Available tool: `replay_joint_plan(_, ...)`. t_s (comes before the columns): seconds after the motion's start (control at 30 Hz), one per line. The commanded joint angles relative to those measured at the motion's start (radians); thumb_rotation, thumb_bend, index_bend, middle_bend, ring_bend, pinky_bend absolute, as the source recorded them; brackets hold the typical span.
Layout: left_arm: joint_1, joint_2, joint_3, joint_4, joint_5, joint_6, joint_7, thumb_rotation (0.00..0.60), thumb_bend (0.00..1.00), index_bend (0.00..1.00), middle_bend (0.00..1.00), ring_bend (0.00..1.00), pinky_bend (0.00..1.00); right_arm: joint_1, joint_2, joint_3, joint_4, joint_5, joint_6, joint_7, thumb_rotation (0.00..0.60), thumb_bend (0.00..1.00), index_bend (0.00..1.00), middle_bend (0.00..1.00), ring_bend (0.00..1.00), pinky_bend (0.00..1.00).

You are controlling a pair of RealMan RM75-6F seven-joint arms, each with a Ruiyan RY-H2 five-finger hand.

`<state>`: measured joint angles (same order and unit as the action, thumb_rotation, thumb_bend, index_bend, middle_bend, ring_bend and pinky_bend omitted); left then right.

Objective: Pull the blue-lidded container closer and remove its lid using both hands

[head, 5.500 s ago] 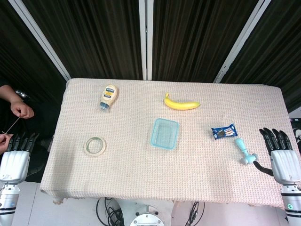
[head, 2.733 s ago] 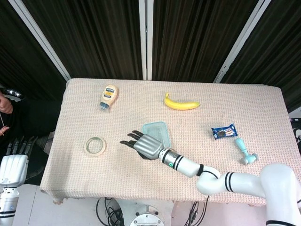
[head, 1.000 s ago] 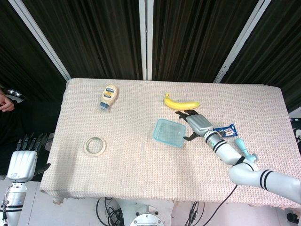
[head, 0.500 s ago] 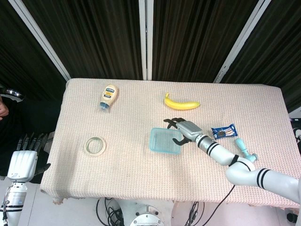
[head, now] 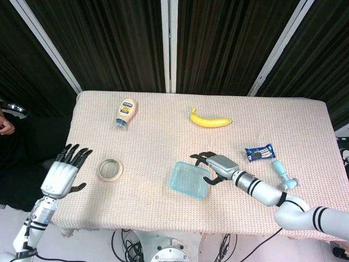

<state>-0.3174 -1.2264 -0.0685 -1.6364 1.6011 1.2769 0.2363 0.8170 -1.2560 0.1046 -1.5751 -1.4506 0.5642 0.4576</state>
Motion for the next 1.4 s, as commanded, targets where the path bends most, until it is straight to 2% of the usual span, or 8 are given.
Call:
replay_joint_plan(0.03, -0.082, -0.012, -0.007, -0.052, 0.039, -0.09, -0.017, 0.6, 0.0, 0.1, 0.1, 0.0, 0.01, -0.028, 0.034, -0.007, -0.019, 0.01, 0.052, -0.029, 0.6, 0.39, 0.0, 0.23, 0.0, 0.0)
replay_joint_plan(0.33, -0.322, -0.131, -0.06, -0.103, 0.023, -0.375, -0.016, 0.6, 0.0, 0.03, 0.04, 0.0, 0.0, -0.158, 0.183, 0.001, -0.17, 0.051, 0.303, -0.222, 0.6, 0.35, 0.0, 0.23, 0.0, 0.0)
replay_joint_plan(0.47, -0.419, -0.222, -0.1, -0.104, -0.091, -0.511, 0.06, 0.6, 0.0, 0.0, 0.01, 0.0, 0.0, -0.227, 0.228, -0.013, -0.239, 0.056, 0.417, -0.336, 0.6, 0.33, 0.0, 0.24, 0.0, 0.0)
replay_joint_plan(0.6, -0.499, -0.308, -0.143, -0.061, -0.235, -0.584, 0.176, 0.6, 0.0, 0.0, 0.0, 0.0, 0.0, -0.276, 0.243, -0.028, -0.265, 0.04, 0.486, -0.359, 0.6, 0.33, 0.0, 0.25, 0.0, 0.0)
replay_joint_plan(0.8, -0.624, -0.404, -0.176, -0.002, -0.502, -0.613, 0.379, 0.6, 0.0, 0.0, 0.0, 0.0, 0.0, -0.314, 0.243, -0.044, -0.259, 0.008, 0.531, -0.36, 0.6, 0.33, 0.0, 0.25, 0.0, 0.0)
replay_joint_plan(1.0, -0.748, -0.418, -0.182, -0.006, -0.795, -0.562, 0.527, 0.6, 0.0, 0.0, 0.0, 0.0, 0.0, -0.33, 0.233, -0.054, -0.239, -0.024, 0.545, -0.341, 0.6, 0.33, 0.0, 0.25, 0.0, 0.0)
replay_joint_plan(1.17, -0.838, -0.393, -0.167, -0.044, -1.007, -0.516, 0.586, 0.6, 0.0, 0.0, 0.0, 0.0, 0.0, -0.337, 0.227, -0.057, -0.22, -0.042, 0.549, -0.318, 0.6, 0.33, 0.0, 0.25, 0.0, 0.0)
replay_joint_plan(1.4, -0.934, -0.375, -0.143, -0.056, -1.155, -0.512, 0.589, 0.6, 0.0, 0.0, 0.0, 0.0, 0.0, -0.341, 0.217, -0.063, -0.2, -0.055, 0.542, -0.296, 0.6, 0.33, 0.0, 0.25, 0.0, 0.0)
